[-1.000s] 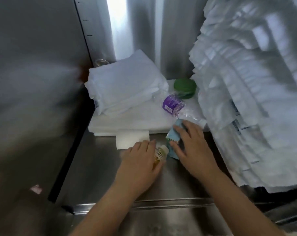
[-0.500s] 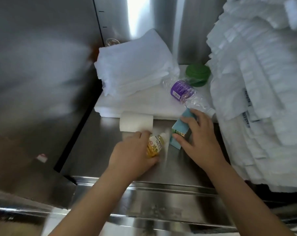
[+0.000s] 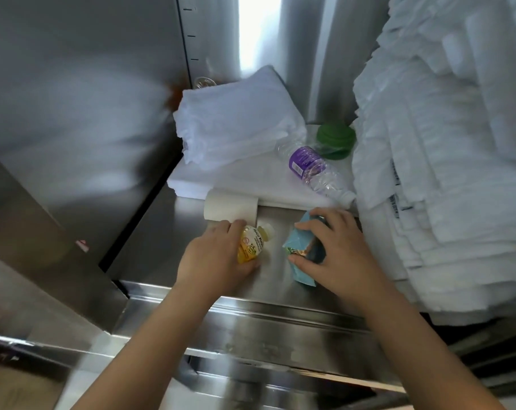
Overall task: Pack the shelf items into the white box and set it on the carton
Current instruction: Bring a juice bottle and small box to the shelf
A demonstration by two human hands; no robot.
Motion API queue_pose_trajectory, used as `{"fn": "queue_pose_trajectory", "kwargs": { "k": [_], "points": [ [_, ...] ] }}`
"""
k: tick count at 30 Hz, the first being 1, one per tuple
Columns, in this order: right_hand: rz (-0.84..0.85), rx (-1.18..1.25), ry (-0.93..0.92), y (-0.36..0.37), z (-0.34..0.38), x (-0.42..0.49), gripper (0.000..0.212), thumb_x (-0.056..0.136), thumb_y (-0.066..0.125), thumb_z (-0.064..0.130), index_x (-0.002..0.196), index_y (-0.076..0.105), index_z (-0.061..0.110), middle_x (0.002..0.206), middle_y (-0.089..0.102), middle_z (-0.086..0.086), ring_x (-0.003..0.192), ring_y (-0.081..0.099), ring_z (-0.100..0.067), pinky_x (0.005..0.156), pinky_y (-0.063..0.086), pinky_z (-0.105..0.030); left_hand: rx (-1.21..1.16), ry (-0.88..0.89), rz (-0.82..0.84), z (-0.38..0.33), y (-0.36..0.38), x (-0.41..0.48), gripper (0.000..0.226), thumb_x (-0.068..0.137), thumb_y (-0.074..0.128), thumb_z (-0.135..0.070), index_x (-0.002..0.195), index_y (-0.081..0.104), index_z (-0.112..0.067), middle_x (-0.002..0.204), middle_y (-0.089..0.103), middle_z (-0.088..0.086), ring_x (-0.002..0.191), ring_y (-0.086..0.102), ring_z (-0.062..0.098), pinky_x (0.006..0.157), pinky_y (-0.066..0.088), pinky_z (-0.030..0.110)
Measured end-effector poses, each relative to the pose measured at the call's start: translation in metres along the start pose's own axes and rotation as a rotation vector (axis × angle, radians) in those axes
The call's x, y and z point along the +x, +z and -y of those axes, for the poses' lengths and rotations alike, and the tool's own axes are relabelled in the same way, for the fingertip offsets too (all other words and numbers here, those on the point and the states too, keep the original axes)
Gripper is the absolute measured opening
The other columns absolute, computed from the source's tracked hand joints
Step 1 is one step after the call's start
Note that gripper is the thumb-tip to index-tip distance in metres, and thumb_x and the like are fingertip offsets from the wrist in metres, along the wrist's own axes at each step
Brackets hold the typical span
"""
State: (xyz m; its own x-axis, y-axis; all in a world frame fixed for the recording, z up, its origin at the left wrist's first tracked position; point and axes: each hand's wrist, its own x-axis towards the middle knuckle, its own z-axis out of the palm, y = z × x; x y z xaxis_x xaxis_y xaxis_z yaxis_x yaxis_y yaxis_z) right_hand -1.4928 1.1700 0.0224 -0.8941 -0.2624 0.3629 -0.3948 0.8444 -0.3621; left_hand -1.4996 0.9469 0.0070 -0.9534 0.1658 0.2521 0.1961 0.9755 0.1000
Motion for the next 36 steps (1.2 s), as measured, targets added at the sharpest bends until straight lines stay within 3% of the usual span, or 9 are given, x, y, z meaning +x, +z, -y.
{"fn": "queue_pose_trajectory", "kwargs": {
  "k": [8,13,20,27,31,36],
  "points": [
    [0.002,0.068,-0.056,0.026,0.002,-0.004,0.062,0.078,0.049,0.058,0.133,0.040,0.032,0.146,0.028,0.006,0.137,0.017,-0.015,0.109,0.025,-0.036,-0.011,-0.057,-0.004,0.013,-0.003,-0.008,0.068,0.074,0.054,-0.068,0.128,0.037,-0.030,0.117,0.054,-0.006,0.102,0.055,0.018,0.071,0.048,0.034],
    [0.001,0.094,-0.035,0.031,-0.003,-0.015,0.072,0.074,0.064,0.051,0.137,0.030,0.039,0.155,0.003,0.005,0.138,0.021,-0.023,0.110,0.030,-0.040,0.021,-0.052,-0.009,0.012,-0.003,-0.017,0.066,0.073,0.057,-0.065,0.126,0.038,-0.030,0.116,0.052,-0.006,0.100,0.055,0.019,0.069,0.049,0.035],
    [-0.020,0.054,-0.048,0.025,0.005,-0.037,0.072,0.072,0.072,0.046,0.135,0.040,0.033,0.151,0.014,-0.001,0.129,0.033,-0.026,0.105,0.037,-0.041,-0.157,-0.198,-0.033,0.013,-0.012,-0.051,0.067,0.073,0.062,-0.063,0.127,0.041,-0.030,0.112,0.055,-0.006,0.095,0.058,0.020,0.067,0.048,0.033],
    [-0.021,0.037,-0.114,0.020,0.030,-0.073,0.071,0.069,0.074,0.045,0.132,0.045,0.032,0.148,0.025,-0.004,0.122,0.041,-0.027,0.098,0.042,-0.041,-0.172,-0.318,-0.023,0.008,-0.008,-0.144,0.070,0.073,0.060,-0.066,0.131,0.035,-0.036,0.120,0.054,-0.010,0.100,0.058,0.019,0.070,0.046,0.031],
    [0.037,0.074,-0.254,0.032,0.062,-0.088,0.070,0.067,0.076,0.044,0.129,0.047,0.031,0.147,0.025,-0.005,0.123,0.037,-0.030,0.099,0.040,-0.046,-0.165,-0.459,-0.037,0.015,-0.011,-0.209,0.071,0.071,0.057,-0.072,0.130,0.035,-0.040,0.119,0.054,-0.013,0.098,0.059,0.018,0.066,0.043,0.029],
    [0.121,0.168,-0.430,0.054,0.127,-0.112,0.068,0.065,0.079,0.042,0.125,0.051,0.026,0.145,0.032,-0.008,0.123,0.039,-0.031,0.097,0.042,-0.044,-0.171,-0.628,-0.109,0.037,-0.036,-0.284,0.066,0.070,0.060,-0.069,0.125,0.039,-0.042,0.114,0.055,-0.014,0.095,0.060,0.017,0.064,0.042,0.027]
  ]
}}
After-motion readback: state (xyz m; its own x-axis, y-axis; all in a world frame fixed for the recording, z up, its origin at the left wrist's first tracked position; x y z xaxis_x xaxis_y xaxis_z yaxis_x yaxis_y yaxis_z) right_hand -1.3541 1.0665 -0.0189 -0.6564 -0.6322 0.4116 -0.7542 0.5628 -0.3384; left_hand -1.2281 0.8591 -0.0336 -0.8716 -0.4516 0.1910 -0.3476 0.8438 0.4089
